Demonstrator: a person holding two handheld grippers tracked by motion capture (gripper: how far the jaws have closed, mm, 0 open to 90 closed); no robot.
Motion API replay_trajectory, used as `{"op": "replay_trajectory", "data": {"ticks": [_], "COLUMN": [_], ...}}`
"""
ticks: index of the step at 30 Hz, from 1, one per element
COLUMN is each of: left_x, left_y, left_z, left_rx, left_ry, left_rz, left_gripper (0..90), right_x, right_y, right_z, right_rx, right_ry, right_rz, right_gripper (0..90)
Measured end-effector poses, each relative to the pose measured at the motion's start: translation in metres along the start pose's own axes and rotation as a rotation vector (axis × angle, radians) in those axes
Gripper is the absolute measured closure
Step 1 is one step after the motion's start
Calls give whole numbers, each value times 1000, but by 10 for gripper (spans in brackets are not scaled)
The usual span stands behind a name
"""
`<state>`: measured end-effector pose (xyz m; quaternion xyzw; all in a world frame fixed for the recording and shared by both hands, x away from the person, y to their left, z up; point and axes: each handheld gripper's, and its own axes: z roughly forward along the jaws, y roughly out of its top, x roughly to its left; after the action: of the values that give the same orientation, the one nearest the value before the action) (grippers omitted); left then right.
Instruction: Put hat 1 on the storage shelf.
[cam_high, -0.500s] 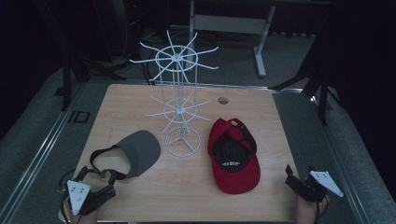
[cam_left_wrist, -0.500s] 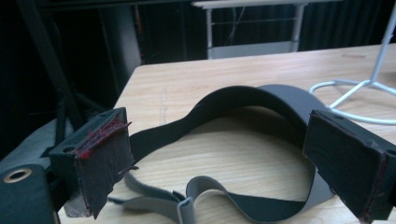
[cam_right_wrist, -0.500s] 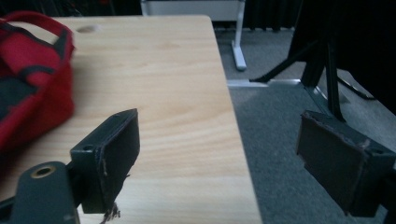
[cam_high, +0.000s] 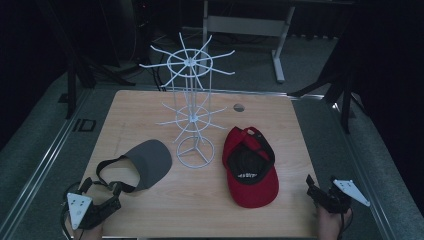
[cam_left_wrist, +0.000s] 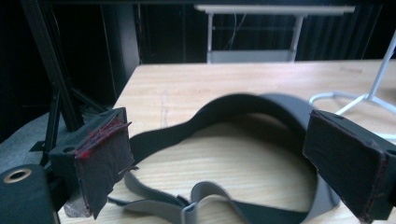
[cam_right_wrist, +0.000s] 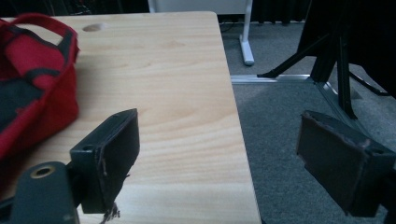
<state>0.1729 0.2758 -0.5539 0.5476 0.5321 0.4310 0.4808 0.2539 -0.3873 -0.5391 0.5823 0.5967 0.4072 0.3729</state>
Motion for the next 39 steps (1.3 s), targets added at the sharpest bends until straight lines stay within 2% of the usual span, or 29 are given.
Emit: {"op": "replay_trajectory", "data": {"ticks": [1,4,5,8,9,11,15,18,19,21,24,26,28,32,34,36,39], "left_x": [-1,-3,-2,-2,-2,-1,-5,-10,-11,-13,-15,-15,-16,-19,-21,-22,-23], "left_y": [1,1,1,0,0,0,-1,-2,-2,-2,0,1,3,2,3,3,2], "left_z": [0,0,1,3,3,6,12,15,16,17,16,16,15,13,12,11,10], "left_rx": [3,44,48,70,76,90,96,109,107,100,82,93,123,143,129,124,143], "left_ry": [-6,-3,-13,-1,-6,-17,-84,-128,-143,-178,-218,-245,-284,-291,-317,-319,-324], "left_rz": [-18,-41,-55,-55,-67,-81,-47,-6,7,19,-13,-41,-66,-37,-29,-17,-34], "left_gripper": [24,24,24,24,24,24,24,24,24,24,24,24,36,39,39,39,40], "right_x": [1,3,4,7,8,10,16,21,25,27,32,37,40,49,52,55,60], "right_y": [3,12,14,20,22,26,37,46,52,55,61,65,68,73,77,80,84], "right_z": [0,1,2,3,4,4,5,8,10,12,18,23,27,37,43,49,58], "right_rx": [8,44,57,88,110,114,111,118,129,130,136,141,139,148,152,147,151], "right_ry": [0,19,34,57,82,124,171,207,234,247,284,292,330,348,369,385,405], "right_rz": [-12,-31,-22,-23,-12,-5,-11,-35,-52,-60,-78,-89,-103,-129,-128,-135,-152], "right_gripper": [134,120,115,106,109,109,109,109,108,108,108,107,103,104,113,127,127]}}
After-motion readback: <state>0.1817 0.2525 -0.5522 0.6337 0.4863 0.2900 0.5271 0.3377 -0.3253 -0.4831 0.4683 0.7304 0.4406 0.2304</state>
